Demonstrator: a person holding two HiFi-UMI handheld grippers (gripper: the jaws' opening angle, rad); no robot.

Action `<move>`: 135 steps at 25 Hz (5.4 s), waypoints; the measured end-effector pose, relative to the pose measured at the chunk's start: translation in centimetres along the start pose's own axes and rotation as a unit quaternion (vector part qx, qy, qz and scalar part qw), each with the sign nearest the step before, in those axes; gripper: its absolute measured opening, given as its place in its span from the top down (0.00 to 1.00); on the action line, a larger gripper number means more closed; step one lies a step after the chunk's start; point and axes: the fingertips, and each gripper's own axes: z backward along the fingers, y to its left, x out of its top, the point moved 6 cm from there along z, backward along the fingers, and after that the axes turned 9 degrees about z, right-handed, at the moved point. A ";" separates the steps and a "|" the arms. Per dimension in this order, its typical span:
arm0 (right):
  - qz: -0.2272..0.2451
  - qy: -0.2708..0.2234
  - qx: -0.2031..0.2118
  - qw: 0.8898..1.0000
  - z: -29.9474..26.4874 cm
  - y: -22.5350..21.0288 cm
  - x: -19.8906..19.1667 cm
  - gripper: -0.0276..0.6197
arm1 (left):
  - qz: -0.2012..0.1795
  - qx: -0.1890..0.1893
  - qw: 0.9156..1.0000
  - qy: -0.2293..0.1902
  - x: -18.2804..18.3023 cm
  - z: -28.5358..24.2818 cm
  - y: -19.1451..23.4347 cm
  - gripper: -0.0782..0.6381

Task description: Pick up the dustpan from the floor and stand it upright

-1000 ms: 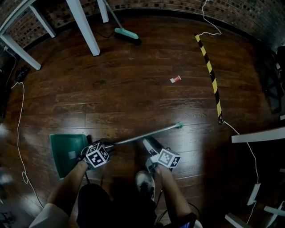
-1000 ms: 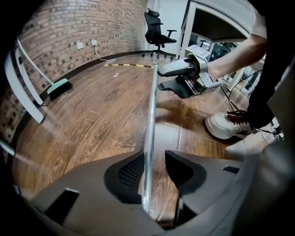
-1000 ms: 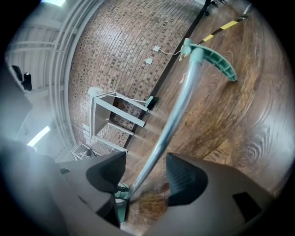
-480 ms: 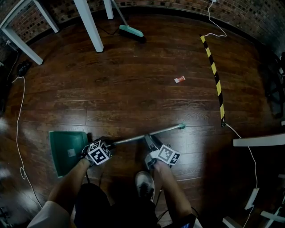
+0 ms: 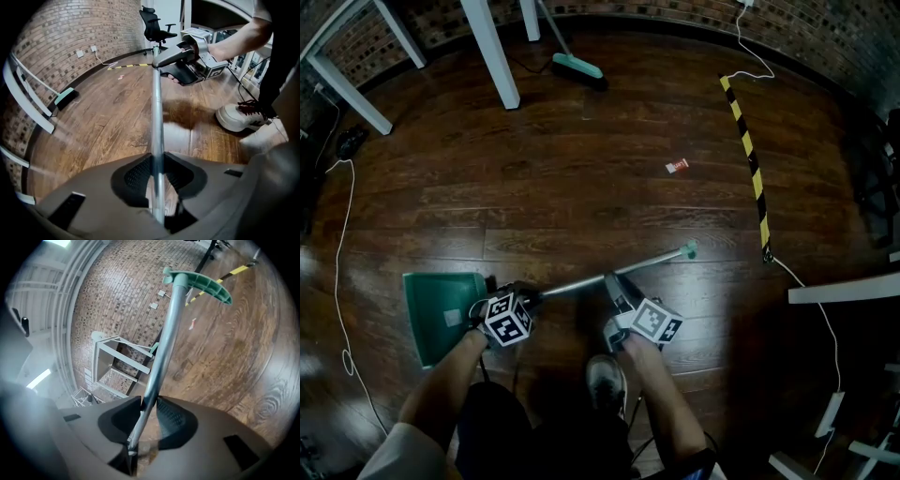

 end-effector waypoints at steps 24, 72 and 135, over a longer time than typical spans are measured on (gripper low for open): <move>0.289 -0.064 0.024 0.955 5.3 21.5 10.7 0.82 | 0.056 0.028 0.967 -0.246 6.1 11.2 -1.1 0.73; 0.535 -0.068 0.234 0.809 12.0 34.7 10.1 0.83 | 0.097 -0.010 0.878 -0.469 1.6 22.9 -2.4 0.65; 0.478 -0.140 0.062 0.865 55.5 81.4 33.7 0.99 | 0.198 0.230 0.789 -0.534 17.5 98.9 -30.7 0.90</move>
